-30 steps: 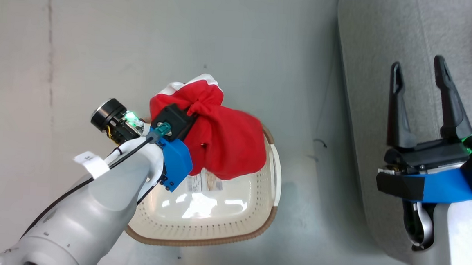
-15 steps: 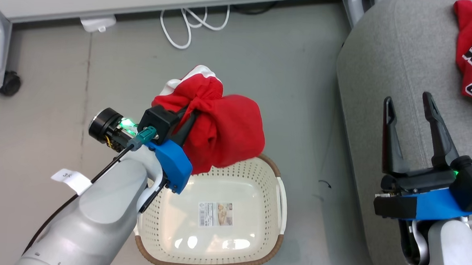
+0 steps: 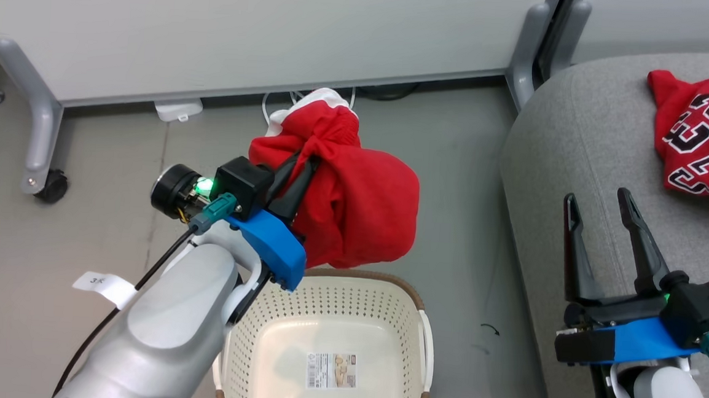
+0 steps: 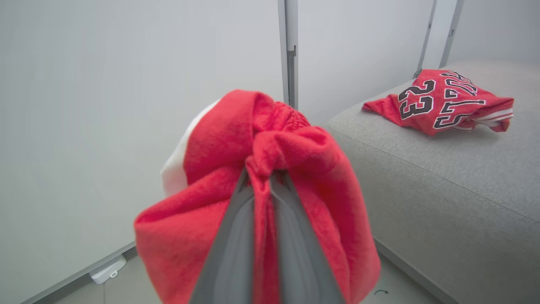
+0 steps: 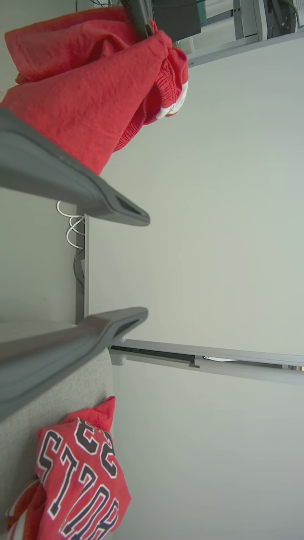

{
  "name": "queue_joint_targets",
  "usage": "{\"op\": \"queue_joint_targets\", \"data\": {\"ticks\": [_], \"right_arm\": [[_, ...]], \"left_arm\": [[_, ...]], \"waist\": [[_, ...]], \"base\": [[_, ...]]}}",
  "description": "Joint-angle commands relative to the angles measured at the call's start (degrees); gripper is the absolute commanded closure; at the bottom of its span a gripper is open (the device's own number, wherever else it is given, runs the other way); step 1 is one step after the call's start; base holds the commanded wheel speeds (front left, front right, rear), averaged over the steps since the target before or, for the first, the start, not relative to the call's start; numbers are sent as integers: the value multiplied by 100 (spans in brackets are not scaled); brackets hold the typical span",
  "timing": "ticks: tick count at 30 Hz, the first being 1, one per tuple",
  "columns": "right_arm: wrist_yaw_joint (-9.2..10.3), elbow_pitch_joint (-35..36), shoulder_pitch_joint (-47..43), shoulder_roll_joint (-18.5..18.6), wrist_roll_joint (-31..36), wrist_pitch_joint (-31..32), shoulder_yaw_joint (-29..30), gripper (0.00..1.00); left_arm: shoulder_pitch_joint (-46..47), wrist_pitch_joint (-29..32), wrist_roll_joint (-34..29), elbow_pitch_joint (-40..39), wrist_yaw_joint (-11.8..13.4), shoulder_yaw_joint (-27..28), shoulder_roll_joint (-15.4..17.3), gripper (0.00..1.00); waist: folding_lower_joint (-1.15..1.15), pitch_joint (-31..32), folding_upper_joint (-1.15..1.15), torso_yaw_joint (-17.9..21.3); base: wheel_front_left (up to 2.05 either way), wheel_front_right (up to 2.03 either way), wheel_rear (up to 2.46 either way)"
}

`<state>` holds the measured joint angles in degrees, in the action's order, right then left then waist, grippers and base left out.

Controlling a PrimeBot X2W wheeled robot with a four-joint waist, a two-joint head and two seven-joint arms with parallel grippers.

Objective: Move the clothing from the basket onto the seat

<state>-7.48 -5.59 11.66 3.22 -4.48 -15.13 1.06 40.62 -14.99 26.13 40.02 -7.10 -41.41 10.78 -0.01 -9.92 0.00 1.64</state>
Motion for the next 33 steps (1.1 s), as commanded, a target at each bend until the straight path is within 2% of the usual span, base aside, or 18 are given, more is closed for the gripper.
{"op": "queue_joint_targets", "data": {"ticks": [1, 9, 23, 28, 33], "right_arm": [[-3, -17, -144, -1, -15, -3, 3, 0], [-3, -49, -329, -17, -65, -3, -18, 0], [-3, 12, -363, -35, -134, -3, -139, 0], [-3, 240, -168, -31, -102, -4, -385, 0], [-3, 494, 87, 146, -134, -3, -926, 0]], "left_arm": [[-84, -28, 8, -75, -31, 24, -34, 100], [-29, 14, 251, -281, -37, -165, -120, 100], [12, 482, 560, -1321, -26, -639, -5, 100], [-26, 582, 580, -1558, 20, -665, 57, 100], [-36, 611, 582, -1663, 60, -675, 112, 100]], "waist": [[1, 152, 0, -42], [1, 350, 0, -108], [1, 416, 0, -193], [1, 380, 0, -203], [1, 340, 0, -209]], "base": [[0, 0, 0], [0, 0, 0], [0, 0, 0], [0, 0, 0], [0, 0, 0]]}}
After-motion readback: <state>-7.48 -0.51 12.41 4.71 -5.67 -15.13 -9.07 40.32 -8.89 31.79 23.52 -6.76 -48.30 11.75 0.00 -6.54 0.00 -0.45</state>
